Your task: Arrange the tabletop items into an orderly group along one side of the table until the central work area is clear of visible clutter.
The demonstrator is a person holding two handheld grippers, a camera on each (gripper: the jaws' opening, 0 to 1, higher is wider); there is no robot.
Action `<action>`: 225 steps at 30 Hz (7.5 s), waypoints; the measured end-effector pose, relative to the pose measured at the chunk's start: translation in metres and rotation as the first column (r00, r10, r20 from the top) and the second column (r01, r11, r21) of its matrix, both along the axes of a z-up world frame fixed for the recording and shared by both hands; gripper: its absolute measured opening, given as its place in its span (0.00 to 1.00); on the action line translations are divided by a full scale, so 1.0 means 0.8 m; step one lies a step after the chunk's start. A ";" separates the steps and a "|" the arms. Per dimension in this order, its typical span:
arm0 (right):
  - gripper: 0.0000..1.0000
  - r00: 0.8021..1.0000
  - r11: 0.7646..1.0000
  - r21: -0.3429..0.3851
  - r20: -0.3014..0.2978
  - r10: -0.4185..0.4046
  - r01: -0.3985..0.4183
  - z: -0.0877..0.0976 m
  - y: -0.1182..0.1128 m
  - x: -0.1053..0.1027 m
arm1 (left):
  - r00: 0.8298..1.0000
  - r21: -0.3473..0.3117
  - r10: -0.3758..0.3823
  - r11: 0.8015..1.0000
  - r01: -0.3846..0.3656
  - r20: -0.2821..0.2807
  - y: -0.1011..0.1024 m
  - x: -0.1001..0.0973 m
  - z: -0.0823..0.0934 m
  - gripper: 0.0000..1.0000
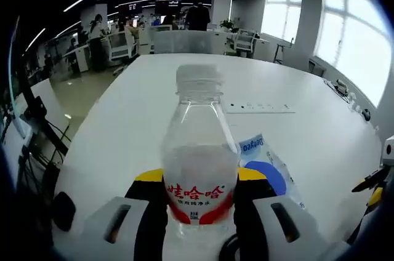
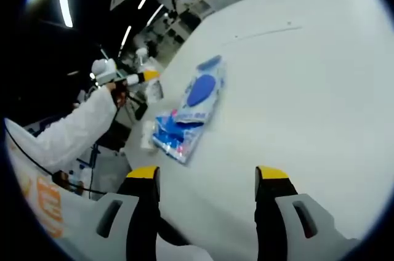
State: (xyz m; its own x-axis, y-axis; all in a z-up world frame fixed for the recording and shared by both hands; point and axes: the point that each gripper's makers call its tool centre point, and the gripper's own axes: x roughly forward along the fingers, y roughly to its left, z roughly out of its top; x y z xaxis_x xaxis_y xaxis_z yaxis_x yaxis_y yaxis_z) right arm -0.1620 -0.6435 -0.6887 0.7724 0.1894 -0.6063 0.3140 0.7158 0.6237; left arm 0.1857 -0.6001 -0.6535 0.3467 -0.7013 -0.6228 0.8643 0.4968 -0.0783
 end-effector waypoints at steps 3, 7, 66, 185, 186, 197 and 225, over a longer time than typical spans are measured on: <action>0.61 1.000 1.000 -0.002 0.003 -0.008 0.008 0.001 -0.001 -0.003 | 1.000 0.000 -0.007 1.000 0.007 0.008 -0.005 0.006 0.004 0.40; 0.61 1.000 1.000 -0.005 -0.001 -0.022 0.021 0.000 -0.006 -0.007 | 1.000 -0.021 0.011 1.000 -0.012 -0.014 -0.010 0.017 0.003 0.40; 0.61 0.999 0.999 0.034 -0.044 0.025 -0.023 -0.015 0.009 -0.004 | 0.998 -0.052 0.047 0.998 -0.045 0.029 -0.028 0.034 -0.053 0.41; 0.65 0.912 0.767 -0.526 -0.040 0.408 -0.367 0.126 -0.205 0.118 | 0.890 -0.186 0.209 0.935 -0.304 -0.404 0.041 -0.221 -0.035 0.51; 0.64 0.910 0.771 -0.511 -0.062 0.409 -0.381 0.113 -0.203 0.122 | 0.885 -0.168 0.215 0.937 -0.306 -0.413 0.038 -0.222 -0.041 0.51; 0.57 0.913 0.824 -0.426 -0.014 0.407 -0.374 0.036 -0.183 0.230 | 0.789 -0.070 0.335 0.901 -0.429 -0.515 0.026 -0.212 -0.081 0.48; 0.11 0.948 0.969 -0.158 0.225 0.223 -0.190 -0.091 -0.156 0.385 | 0.649 0.015 0.475 0.813 -0.582 -0.594 0.012 -0.189 -0.129 0.15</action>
